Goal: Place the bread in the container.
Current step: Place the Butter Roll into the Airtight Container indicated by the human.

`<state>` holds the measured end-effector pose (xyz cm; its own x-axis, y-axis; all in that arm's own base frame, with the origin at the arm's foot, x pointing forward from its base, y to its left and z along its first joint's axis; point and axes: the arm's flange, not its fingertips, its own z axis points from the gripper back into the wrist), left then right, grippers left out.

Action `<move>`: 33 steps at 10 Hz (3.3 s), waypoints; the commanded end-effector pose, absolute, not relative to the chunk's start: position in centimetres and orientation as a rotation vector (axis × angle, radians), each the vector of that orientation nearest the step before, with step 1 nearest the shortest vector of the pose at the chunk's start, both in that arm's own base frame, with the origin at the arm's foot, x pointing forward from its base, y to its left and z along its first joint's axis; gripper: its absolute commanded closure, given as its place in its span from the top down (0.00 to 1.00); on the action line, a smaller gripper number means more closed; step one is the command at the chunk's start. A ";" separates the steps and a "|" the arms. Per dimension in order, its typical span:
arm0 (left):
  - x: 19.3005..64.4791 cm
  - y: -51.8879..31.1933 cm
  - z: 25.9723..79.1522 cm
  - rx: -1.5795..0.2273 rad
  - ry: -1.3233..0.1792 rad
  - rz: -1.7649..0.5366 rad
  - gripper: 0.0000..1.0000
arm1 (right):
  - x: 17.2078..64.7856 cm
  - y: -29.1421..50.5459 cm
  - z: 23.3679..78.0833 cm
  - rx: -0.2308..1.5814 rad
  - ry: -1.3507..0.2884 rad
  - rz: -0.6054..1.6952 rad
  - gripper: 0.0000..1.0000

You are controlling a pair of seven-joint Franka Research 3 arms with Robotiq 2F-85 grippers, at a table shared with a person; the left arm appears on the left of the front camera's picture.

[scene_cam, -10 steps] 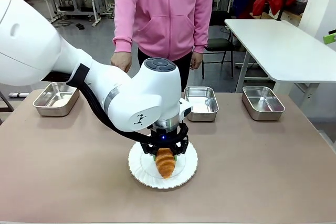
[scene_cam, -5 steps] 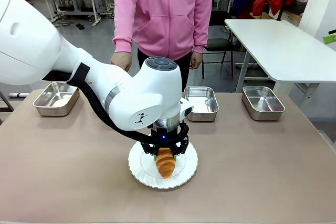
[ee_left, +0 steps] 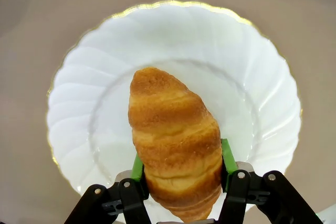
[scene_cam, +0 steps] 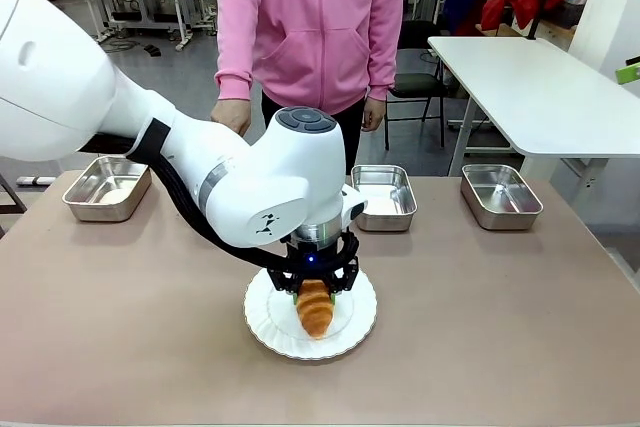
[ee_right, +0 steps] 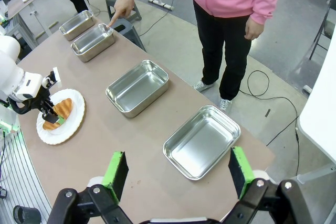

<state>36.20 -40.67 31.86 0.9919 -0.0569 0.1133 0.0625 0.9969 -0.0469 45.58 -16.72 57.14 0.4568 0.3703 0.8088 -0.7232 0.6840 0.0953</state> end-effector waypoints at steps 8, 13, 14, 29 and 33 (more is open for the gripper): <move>51.6 -28.0 48.9 -0.030 -0.198 -0.149 0.60 | 45.5 -16.6 57.3 0.474 -0.866 0.709 1.00; 60.2 -24.2 46.1 0.007 -0.117 -0.261 0.60 | 45.5 -16.6 57.3 0.474 -0.866 0.709 1.00; 60.9 -23.7 45.3 0.023 -0.118 -0.216 0.60 | 45.5 -16.6 57.3 0.474 -0.866 0.709 1.00; 62.2 -19.1 38.0 -0.023 -0.135 -0.211 0.60 | 45.5 -16.6 57.3 0.474 -0.866 0.709 1.00; 62.6 -19.1 36.6 -0.046 -0.162 -0.198 1.00 | 45.5 -16.6 57.3 0.474 -0.866 0.709 1.00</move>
<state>62.80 -19.62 36.68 0.9685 -0.2044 0.1423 0.2098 0.9774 -0.0242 45.60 -16.66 57.12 0.4571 0.3714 0.8081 -0.7238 0.6834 0.0954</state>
